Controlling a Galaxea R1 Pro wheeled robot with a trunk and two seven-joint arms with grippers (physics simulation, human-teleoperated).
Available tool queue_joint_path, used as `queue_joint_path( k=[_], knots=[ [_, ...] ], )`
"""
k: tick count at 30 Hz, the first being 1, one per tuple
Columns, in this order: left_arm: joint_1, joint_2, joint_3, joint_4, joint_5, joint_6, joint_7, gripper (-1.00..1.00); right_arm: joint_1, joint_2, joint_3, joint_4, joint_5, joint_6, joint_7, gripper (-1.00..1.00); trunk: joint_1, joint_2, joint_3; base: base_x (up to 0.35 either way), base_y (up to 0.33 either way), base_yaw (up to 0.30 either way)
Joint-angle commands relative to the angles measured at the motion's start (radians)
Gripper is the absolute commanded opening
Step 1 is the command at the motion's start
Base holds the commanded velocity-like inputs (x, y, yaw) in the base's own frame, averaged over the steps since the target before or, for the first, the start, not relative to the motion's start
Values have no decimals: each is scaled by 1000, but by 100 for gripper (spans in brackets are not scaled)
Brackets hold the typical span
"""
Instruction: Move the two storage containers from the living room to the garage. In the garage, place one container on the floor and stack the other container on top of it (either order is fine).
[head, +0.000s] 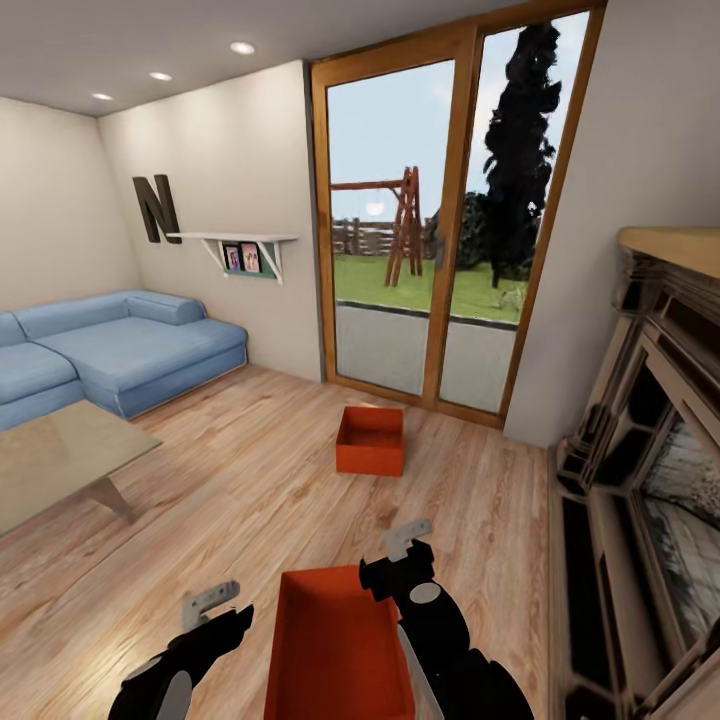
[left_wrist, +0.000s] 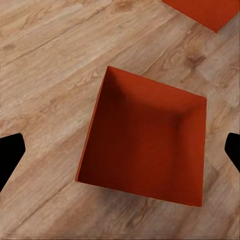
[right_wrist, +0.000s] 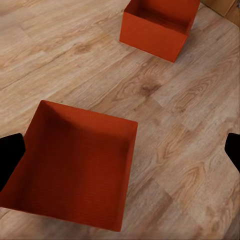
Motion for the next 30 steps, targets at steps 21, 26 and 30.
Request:
queue_joint_path(
  k=[21, 26, 30],
  knots=[
    [-183, 0, -4, 331, -3, 23, 24, 100, -4, 0, -92, -15, -18, 8, 2, 100, 81, -147, -64, 0, 0, 190],
    [-251, 0, -23, 459, -4, 28, 28, 100, -9, 0, -150, -8, -33, 9, 3, 100, 100, -182, -80, 0, 0, 181],
    [-265, -1, -29, 491, -4, 28, 29, 100, -41, 0, -159, 23, -33, 51, -5, 100, 115, -210, -93, 0, 0, 150]
  ],
)
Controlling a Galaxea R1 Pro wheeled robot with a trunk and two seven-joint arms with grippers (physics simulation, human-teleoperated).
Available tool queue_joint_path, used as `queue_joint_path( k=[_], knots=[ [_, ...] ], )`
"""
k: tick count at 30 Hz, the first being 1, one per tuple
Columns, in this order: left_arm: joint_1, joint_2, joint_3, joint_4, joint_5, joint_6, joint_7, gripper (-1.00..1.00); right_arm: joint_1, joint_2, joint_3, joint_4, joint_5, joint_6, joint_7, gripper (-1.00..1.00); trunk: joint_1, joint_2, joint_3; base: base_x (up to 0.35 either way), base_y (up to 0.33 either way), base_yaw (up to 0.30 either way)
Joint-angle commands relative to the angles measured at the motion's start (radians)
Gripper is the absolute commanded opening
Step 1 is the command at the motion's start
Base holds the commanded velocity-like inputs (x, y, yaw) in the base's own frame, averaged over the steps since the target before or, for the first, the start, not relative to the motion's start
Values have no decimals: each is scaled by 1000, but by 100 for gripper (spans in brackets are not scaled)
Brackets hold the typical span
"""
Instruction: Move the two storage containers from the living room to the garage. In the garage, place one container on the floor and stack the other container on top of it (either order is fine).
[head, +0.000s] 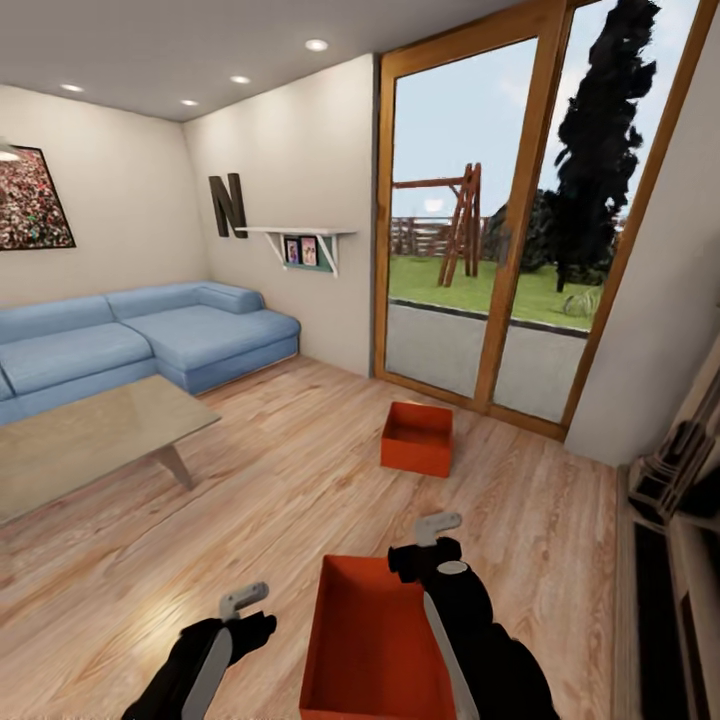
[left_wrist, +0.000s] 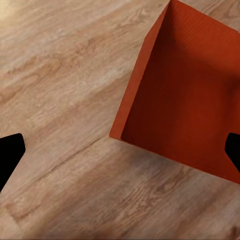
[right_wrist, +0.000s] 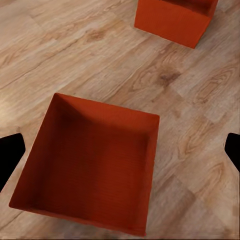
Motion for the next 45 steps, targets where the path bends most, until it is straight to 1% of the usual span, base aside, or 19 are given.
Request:
queue_joint_path(
  k=[1, 5, 7, 8, 9, 12, 15, 18, 21, 22, 24, 28, 29, 31, 32, 34, 39, 42, 45],
  knots=[
    [-1, -1, -2, 4, 0, 0, 0, 100, -8, 0, -4, 12, 0, 18, -7, 100, 4, -7, -3, 0, 0, 60],
    [-8, -4, -19, 28, 0, 0, -1, 100, -20, 0, -46, 30, 0, 41, -27, 100, 19, -35, -16, 0, 0, 26],
    [-24, -6, -42, 53, 0, -1, -1, 100, -23, 0, -74, 42, 0, 48, -32, 100, 27, -49, -22, 0, 0, 8],
    [-29, -8, -49, 59, 0, -2, 0, 100, -25, 0, -82, 46, 0, 49, -33, 100, 31, -56, -25, 0, 0, 5],
    [-38, -13, -61, 72, 0, -2, 0, 100, -28, 0, -97, 55, 0, 50, -34, 100, 35, -63, -28, 0, 0, 3],
    [-64, -28, -76, 89, 0, -3, 0, 100, -33, 0, -123, 59, -2, 48, -33, 100, 46, -84, -38, 0, 0, 2],
    [-101, -36, -84, 101, 0, -2, 0, 100, -35, 0, -137, 56, -5, 45, -31, 100, 58, -105, -47, 0, 0, 0],
    [-144, -39, -87, 138, 1, -2, -1, 100, -35, 0, -140, 56, -7, 43, -30, 100, 69, -126, -57, 0, 0, -31],
    [-198, -41, -88, 218, 1, -6, -1, 100, -36, 0, -140, 56, -8, 39, -30, 100, 81, -147, -66, 0, 0, -198],
    [-231, -41, -88, 274, 0, -8, -1, 100, -36, 0, -140, 55, -8, 38, -30, 100, 84, -154, -69, 0, 0, -261],
    [-259, -41, -88, 317, 0, -9, -1, 100, -36, 0, -139, 50, -8, 38, -31, 100, 92, -168, -75, 0, 0, -274],
    [-327, -39, -87, 360, 0, -5, 0, 100, -36, 0, -137, 44, -9, 39, -32, 100, 107, -196, -86, 0, 0, -290],
    [-359, -30, -87, 381, 0, -3, 1, 100, -36, 0, -136, 43, -9, 39, -30, 100, 111, -203, -88, 0, 0, -296],
    [-371, -27, -87, 390, 0, -2, 2, 100, -36, 0, -136, 43, -9, 39, -29, 100, 119, -217, -94, 0, 0, -297],
    [-381, -30, -92, 408, 2, -7, 31, 100, -36, 0, -129, 43, -8, 38, -29, 100, 123, -224, -97, 0, 0, -298],
    [-381, -34, -92, 419, 1, -9, 37, 100, -36, 0, -125, 40, -7, 38, -30, 100, 130, -238, -103, 0, 0, -299],
    [-381, -33, -92, 432, 0, -11, 44, 100, -36, 0, -120, 13, -9, 50, -32, 100, 150, -273, -119, 0, 0, -213],
    [-381, -32, -91, 435, 2, -11, 44, 100, -36, 0, -101, 9, -8, 53, -33, 100, 161, -294, -128, 0, 0, -45],
    [-380, -30, -90, 435, 3, -11, 44, 100, -36, 0, -95, 8, -7, 53, -34, 100, 173, -315, -138, 0, 0, -16]
  ],
)
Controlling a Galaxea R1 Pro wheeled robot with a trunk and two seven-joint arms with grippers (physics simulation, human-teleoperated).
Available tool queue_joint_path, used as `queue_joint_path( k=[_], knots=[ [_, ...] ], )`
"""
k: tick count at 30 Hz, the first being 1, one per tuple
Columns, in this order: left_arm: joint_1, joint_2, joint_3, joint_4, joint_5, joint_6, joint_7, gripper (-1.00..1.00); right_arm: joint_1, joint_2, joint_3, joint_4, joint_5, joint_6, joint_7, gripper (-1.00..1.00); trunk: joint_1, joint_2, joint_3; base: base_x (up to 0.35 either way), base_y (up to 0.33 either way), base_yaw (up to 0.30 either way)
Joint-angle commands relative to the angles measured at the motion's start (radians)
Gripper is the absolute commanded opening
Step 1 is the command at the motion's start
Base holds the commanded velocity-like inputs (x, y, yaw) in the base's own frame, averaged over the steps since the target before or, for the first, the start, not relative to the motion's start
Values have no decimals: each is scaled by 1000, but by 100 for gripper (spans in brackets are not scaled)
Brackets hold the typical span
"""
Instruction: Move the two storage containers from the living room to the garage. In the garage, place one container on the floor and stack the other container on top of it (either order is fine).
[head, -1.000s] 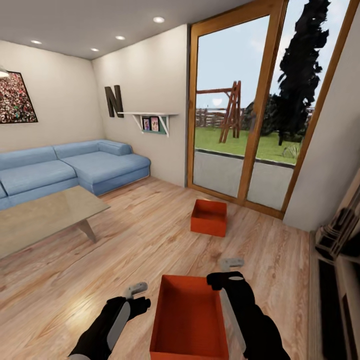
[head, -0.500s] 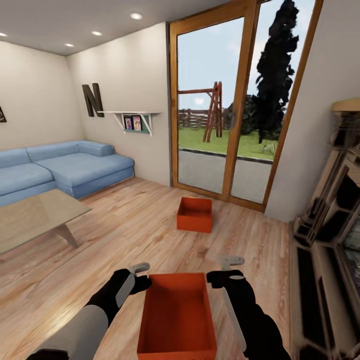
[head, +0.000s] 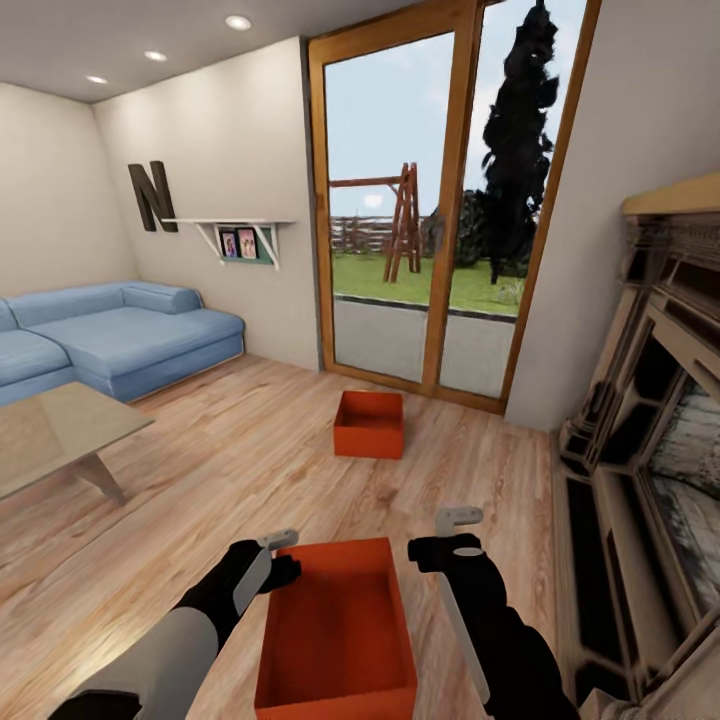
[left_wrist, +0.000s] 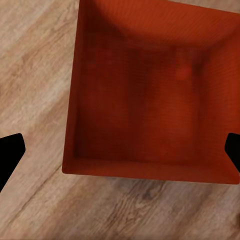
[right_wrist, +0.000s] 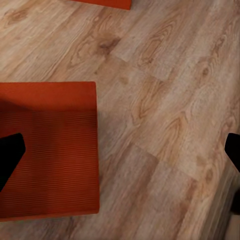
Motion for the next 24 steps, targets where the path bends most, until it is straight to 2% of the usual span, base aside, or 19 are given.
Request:
queue_joint_path(
  k=[1, 5, 9, 14, 16, 20, 24],
  knots=[
    [1, 1, 0, -2, 1, 0, 0, 100, 0, 0, 2, 0, 1, -1, 0, 100, 4, -7, -3, 0, 0, -7],
    [1, -2, -1, -5, 1, 0, 1, 100, 0, 0, 10, -1, 0, -5, 1, 100, 19, -35, -16, 0, 0, -4],
    [1, 0, 0, -7, 0, 0, 2, 100, 0, 0, 37, -1, 0, -8, 1, 100, 35, -63, -28, 0, 0, 0],
    [2, 10, 1, -10, 0, -3, 2, 100, 0, 0, 51, -1, 1, -9, 1, 100, 54, -98, -44, 0, 0, 0],
    [2, 11, 1, -10, 1, -15, 2, 100, 0, 0, 51, 3, 2, -8, 1, 100, 61, -112, -50, 0, 0, 0],
    [2, 11, 1, -39, 1, -94, 3, 100, 0, 0, 51, 23, 3, -8, 0, 100, 77, -140, -63, 0, 0, 0],
    [2, 11, 1, -119, 3, -129, 3, 100, 0, 0, 54, 29, 1, -15, 4, 100, 92, -168, -75, 0, 0, 0]
  ],
)
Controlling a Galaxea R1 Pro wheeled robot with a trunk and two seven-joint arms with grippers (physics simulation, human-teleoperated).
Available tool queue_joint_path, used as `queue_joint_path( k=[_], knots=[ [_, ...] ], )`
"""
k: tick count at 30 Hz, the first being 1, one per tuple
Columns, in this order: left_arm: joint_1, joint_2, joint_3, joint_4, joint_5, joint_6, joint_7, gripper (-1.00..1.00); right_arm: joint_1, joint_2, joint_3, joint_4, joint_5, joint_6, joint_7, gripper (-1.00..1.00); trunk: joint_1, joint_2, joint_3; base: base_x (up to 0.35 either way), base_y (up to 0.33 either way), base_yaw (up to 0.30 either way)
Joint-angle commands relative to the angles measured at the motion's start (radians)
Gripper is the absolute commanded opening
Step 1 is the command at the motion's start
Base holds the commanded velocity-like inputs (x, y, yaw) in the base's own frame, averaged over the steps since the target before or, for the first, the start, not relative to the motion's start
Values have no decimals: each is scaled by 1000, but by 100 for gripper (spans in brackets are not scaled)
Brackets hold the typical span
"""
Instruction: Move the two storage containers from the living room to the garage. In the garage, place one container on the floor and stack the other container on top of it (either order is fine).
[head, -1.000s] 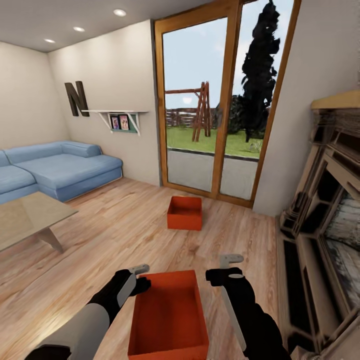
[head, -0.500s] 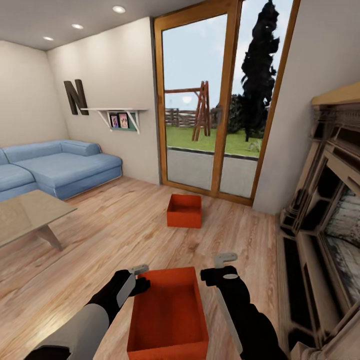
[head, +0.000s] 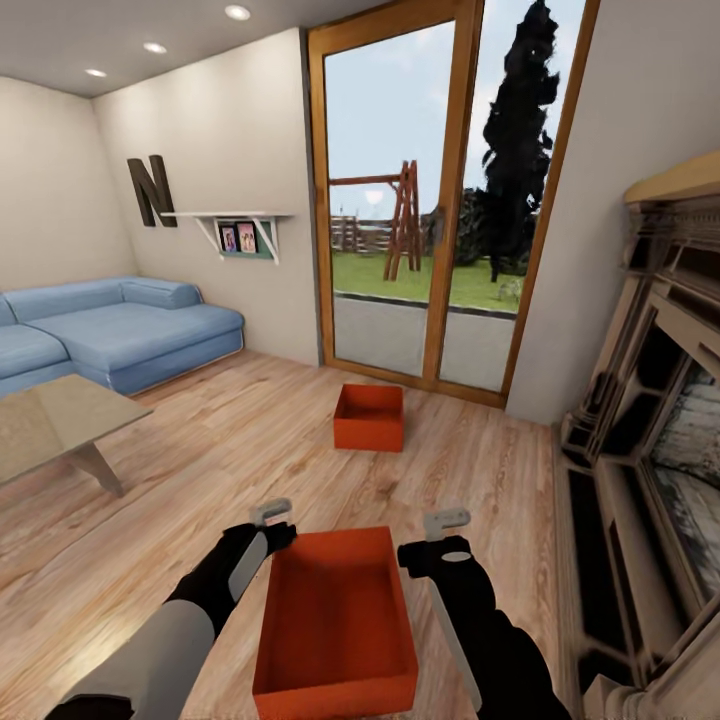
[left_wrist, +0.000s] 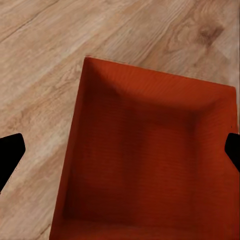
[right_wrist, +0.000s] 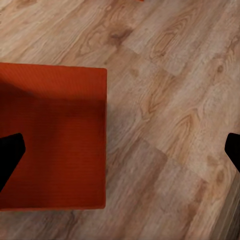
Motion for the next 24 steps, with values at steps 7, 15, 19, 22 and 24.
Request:
queue_joint_path(
  k=[7, 15, 19, 22, 24],
  knots=[
    [1, 15, 2, -62, 1, -9, 0, 100, 0, 0, 0, 20, -2, -8, 13, 100, 15, -28, -13, 0, 0, 0],
    [2, 25, 1, 40, 2, -12, -7, 100, 0, 0, -2, 158, -2, -61, 75, 100, 15, -28, -13, 1, 1, 0],
    [2, 26, 3, 79, 1, -14, -9, 100, 0, 0, -1, 172, -1, -97, 81, 100, 15, -28, -13, 126, 134, 0],
    [2, 33, 3, 91, 1, -14, -8, 100, 0, 0, 1, 173, 0, -105, 81, 100, 15, -28, -13, 196, 208, 0],
    [2, 35, 4, 101, 1, -15, -9, 100, 0, 0, 1, 173, 0, -107, 80, 100, 15, -28, -13, 218, 219, 0]
  ],
)
